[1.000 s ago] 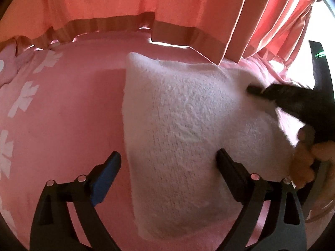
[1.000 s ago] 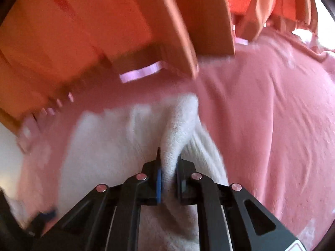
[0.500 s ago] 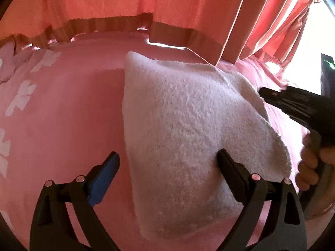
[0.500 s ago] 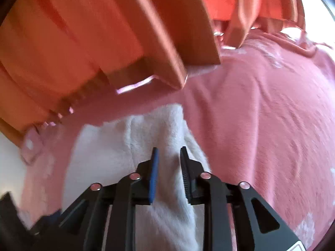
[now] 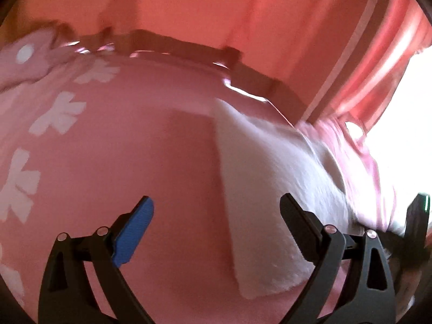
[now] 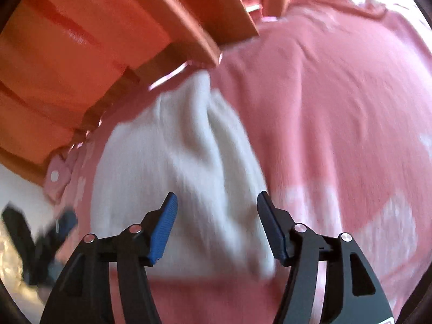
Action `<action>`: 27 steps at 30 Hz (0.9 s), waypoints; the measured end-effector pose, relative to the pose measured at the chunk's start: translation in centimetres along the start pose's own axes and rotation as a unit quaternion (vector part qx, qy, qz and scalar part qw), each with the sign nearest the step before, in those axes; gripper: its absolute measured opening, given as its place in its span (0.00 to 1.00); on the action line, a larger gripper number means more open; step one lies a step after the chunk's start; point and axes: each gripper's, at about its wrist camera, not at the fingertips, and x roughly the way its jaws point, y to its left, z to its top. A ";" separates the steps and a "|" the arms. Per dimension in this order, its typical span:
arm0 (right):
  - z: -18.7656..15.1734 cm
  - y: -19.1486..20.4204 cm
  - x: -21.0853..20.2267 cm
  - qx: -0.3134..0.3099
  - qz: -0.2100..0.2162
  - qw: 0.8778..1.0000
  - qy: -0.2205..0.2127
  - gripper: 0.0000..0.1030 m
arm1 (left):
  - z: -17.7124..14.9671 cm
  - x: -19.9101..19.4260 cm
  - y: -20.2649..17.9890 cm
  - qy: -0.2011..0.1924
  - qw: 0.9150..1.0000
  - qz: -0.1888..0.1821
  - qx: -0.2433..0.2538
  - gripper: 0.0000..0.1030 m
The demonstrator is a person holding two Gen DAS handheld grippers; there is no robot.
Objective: Fold small clothes
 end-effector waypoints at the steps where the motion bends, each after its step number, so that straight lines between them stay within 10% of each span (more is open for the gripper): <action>1: -0.7 0.2 0.3 -0.001 0.001 1.000 0.011 0.60 | 0.2 -0.2 0.6 -0.003 1.000 0.002 -0.012 0.89; 3: -1.2 1.1 0.9 -0.023 -0.017 0.999 0.019 0.53 | 0.7 -0.6 1.3 -0.008 1.000 0.005 -0.025 0.89; 5: -0.8 2.9 1.3 -0.043 -0.038 0.998 0.021 0.11 | 0.9 -0.7 1.9 -0.015 0.999 0.018 -0.032 0.89; 14: 3.5 17.7 -10.9 -0.183 0.102 0.970 -0.124 0.08 | 1.9 -2.7 5.3 -0.048 0.995 0.034 -0.084 0.89; 18: 3.0 14.2 -8.9 -0.164 0.029 0.979 -0.120 0.08 | 1.9 -3.0 4.9 -0.053 0.996 0.036 -0.068 0.89; 22: 1.0 2.4 2.1 -0.041 -0.096 0.994 0.035 0.08 | 1.6 -2.1 4.0 -0.036 0.998 0.027 -0.052 0.89; 27: 0.7 2.1 0.8 -0.040 -0.064 0.997 0.018 0.14 | 0.5 -0.8 1.7 -0.014 1.000 0.012 -0.017 0.89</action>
